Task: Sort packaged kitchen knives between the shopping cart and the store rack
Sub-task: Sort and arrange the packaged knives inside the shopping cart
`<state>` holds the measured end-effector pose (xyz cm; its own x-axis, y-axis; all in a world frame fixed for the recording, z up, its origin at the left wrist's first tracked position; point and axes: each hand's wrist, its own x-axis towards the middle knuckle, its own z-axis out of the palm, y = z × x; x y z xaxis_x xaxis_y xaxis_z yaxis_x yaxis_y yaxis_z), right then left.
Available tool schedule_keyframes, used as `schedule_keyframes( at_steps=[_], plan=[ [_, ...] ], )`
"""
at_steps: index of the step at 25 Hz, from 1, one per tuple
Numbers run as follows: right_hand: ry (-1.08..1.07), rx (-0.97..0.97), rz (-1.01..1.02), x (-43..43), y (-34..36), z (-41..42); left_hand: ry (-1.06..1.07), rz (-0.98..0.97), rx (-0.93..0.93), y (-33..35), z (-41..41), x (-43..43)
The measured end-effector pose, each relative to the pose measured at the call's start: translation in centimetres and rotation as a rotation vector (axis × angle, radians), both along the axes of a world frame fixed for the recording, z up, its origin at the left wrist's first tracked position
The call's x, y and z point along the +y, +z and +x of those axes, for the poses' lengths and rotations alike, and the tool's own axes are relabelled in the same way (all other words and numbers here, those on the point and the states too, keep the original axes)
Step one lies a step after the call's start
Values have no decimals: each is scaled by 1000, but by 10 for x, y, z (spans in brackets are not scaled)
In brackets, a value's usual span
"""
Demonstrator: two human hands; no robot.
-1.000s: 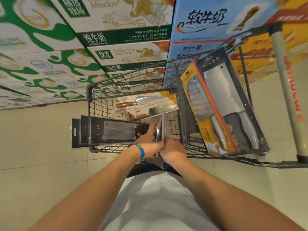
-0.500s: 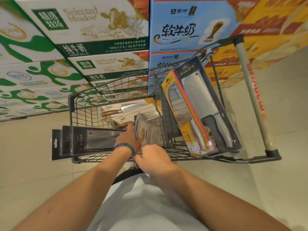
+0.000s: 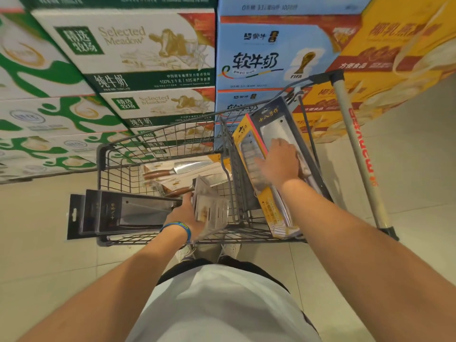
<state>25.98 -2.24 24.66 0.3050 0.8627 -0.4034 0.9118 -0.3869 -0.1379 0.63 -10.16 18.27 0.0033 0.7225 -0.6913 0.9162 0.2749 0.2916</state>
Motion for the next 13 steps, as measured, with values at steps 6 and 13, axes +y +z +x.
schedule_keyframes(
  at_steps=[6, 13],
  plan=[
    [-88, 78, 113, -10, -32, -19, 35, -5, -39, 1, -8, -2],
    [70, -276, 79, -8, -19, 12, 48, 37, -44, -8, -12, -6]
  ],
)
